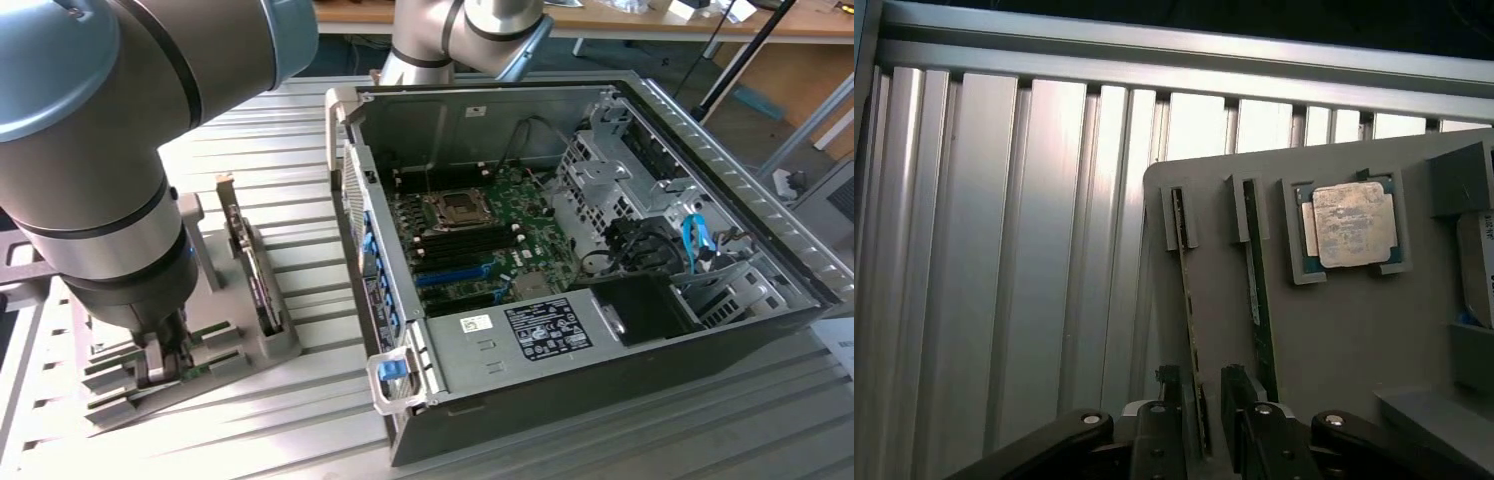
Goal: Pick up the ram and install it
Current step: 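Pick up the ram and move it above insertion slot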
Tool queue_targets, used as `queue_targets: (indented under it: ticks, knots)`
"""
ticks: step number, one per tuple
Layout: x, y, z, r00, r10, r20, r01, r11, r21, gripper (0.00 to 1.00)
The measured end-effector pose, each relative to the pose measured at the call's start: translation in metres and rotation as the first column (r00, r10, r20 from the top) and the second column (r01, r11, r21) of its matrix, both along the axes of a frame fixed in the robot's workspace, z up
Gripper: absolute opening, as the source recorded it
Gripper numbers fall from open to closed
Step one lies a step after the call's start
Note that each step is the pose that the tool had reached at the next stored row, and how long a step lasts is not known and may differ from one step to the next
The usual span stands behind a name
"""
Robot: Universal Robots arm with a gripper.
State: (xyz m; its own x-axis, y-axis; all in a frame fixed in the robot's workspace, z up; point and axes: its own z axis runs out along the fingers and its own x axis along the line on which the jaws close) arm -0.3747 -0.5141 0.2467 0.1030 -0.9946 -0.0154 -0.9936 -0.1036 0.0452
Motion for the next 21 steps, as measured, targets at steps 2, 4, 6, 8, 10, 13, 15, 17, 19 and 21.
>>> queue_targets:
  ticks: [2, 4, 6, 8, 10, 13, 15, 17, 19, 21]
  knots:
    - [0.0, 0.0, 0.0, 0.9999, 0.013, 0.0, -0.013, 0.9999, -0.0001, 0.3]
    - [0.0, 0.0, 0.0, 0.9998, 0.019, 0.0, -0.019, 0.9998, 0.0, 0.3]
    - [0.0, 0.0, 0.0, 0.9998, 0.019, 0.0, -0.019, 0.9998, 0.0, 0.3]
    - [0.0, 0.0, 0.0, 0.9998, 0.019, 0.0, -0.019, 0.9998, 0.0, 0.3]
    - [0.0, 0.0, -0.0004, 0.9998, 0.019, -0.0001, -0.019, 0.9998, -0.0001, 0.3]
    - [0.0, 0.0, -0.0022, 0.9998, 0.019, 0.0, -0.019, 0.9998, 0.0, 0.3]
    - [0.0, 0.0, -0.0037, 0.9998, 0.019, 0.0, -0.019, 0.9998, 0.0, 0.3]
    - [-0.0001, 0.0, -0.005, 0.9998, 0.019, 0.0, -0.019, 0.9998, 0.0, 0.3]
    - [-0.0001, -0.0001, -0.006, 0.9998, 0.019, -0.0001, -0.019, 0.9998, -0.0002, 0.3]
    - [-0.0001, -0.0001, -0.0063, 0.9998, 0.019, -0.0003, -0.019, 0.9998, -0.0003, 0.3]
